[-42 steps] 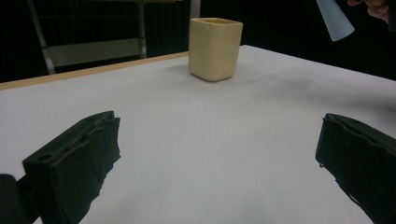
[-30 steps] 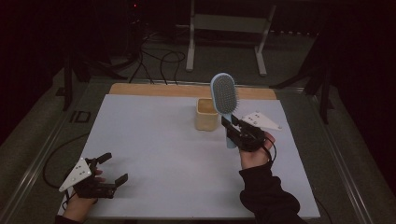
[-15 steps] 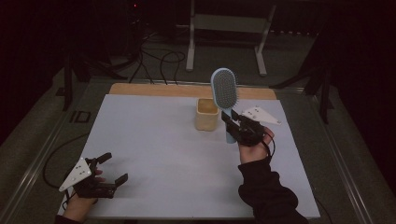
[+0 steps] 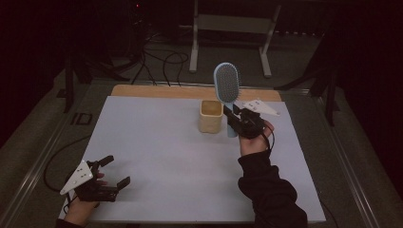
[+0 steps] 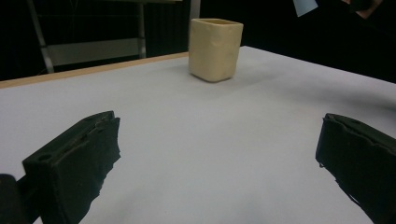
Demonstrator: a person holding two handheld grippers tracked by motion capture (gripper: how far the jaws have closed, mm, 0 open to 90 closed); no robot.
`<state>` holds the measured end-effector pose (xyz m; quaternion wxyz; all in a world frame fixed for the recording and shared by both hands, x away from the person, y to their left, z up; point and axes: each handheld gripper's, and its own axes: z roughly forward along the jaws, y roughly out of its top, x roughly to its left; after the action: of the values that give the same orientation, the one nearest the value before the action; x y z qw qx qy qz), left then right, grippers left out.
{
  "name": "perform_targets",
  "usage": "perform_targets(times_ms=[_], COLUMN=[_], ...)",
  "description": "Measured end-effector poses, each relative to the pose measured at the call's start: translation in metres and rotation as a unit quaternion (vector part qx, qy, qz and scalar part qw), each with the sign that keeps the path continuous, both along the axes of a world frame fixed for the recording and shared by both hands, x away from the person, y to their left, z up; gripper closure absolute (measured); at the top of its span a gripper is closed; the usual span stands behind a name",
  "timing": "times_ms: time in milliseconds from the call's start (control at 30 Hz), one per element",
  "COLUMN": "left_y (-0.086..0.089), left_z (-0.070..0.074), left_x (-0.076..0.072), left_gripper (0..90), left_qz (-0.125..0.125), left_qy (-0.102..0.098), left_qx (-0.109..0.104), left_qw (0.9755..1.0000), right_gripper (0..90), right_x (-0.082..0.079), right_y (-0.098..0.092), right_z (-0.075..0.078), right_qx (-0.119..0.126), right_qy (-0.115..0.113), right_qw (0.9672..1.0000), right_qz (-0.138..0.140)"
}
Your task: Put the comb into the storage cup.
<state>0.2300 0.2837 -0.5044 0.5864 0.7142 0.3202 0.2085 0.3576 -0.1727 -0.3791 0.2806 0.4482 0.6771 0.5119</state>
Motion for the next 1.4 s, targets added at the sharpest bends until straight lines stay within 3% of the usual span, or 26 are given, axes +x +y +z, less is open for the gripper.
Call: perform_targets(times_ms=[333, 667, 900, 1400], left_y=[0.000, 0.001, 0.001, 0.003], left_z=[0.000, -0.001, -0.001, -0.001], left_x=[0.001, 0.001, 0.001, 0.001], left_gripper=[0.0, 0.0, 0.0, 0.0], left_qz=[0.000, 0.000, -0.001, -0.001], left_qy=[0.001, 0.001, 0.002, 0.004], left_qx=[-0.003, -0.006, -0.009, -0.016], left_qw=[1.0000, 1.0000, 1.0000, 0.9999], right_gripper=[70.5, 70.5, 70.5, 70.5], right_x=[0.022, 0.040, 0.052, 0.076], right_y=[0.002, 0.008, 0.014, 0.028], right_z=[-0.003, -0.003, -0.005, -0.009], right_qx=[0.003, -0.009, -0.004, -0.008], right_qy=[0.010, 0.003, 0.008, 0.002], right_qw=[0.9999, 0.9999, 0.9999, 0.9999], right_qz=[-0.005, -0.007, -0.009, 0.013])
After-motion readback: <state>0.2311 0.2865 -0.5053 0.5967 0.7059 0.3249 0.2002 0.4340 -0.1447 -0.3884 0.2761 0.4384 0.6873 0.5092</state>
